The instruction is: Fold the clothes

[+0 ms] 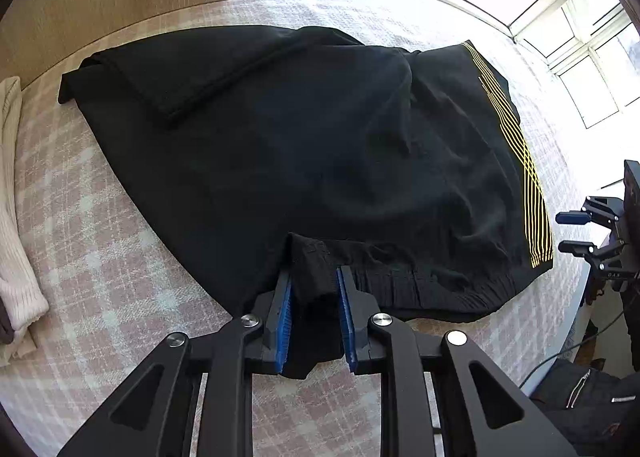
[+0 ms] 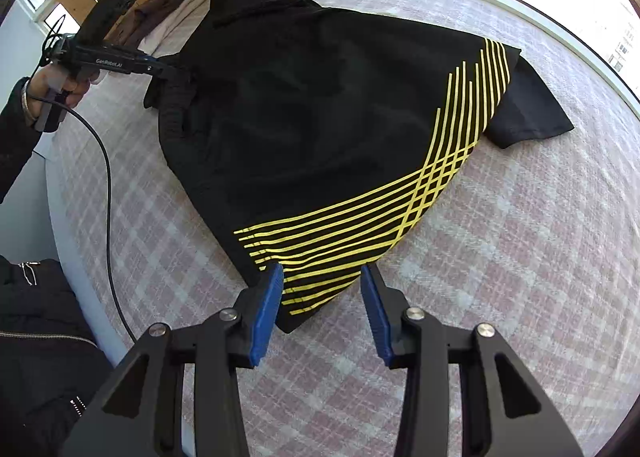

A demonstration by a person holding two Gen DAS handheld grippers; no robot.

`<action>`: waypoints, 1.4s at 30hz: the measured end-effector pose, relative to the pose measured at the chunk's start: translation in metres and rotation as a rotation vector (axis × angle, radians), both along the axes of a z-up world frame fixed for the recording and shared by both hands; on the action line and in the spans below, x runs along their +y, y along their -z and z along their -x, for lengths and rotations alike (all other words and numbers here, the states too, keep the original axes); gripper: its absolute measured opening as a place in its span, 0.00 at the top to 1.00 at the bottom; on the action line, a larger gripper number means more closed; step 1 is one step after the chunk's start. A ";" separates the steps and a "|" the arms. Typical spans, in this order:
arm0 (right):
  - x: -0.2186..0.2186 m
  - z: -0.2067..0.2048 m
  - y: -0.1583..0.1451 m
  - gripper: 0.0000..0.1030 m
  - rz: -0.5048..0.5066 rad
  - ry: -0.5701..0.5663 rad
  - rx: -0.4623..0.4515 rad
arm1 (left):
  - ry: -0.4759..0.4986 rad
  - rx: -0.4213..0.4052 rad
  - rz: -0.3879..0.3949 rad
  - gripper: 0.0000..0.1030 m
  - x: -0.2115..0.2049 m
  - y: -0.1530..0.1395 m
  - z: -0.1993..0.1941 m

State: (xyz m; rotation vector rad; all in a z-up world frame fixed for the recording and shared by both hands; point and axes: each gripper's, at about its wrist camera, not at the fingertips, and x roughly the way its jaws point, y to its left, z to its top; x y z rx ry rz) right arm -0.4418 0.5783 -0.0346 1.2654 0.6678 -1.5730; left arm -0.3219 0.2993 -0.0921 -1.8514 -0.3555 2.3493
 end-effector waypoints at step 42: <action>-0.024 0.170 -0.012 0.51 0.104 0.370 -0.112 | 0.278 0.142 0.117 0.50 0.000 -0.032 0.006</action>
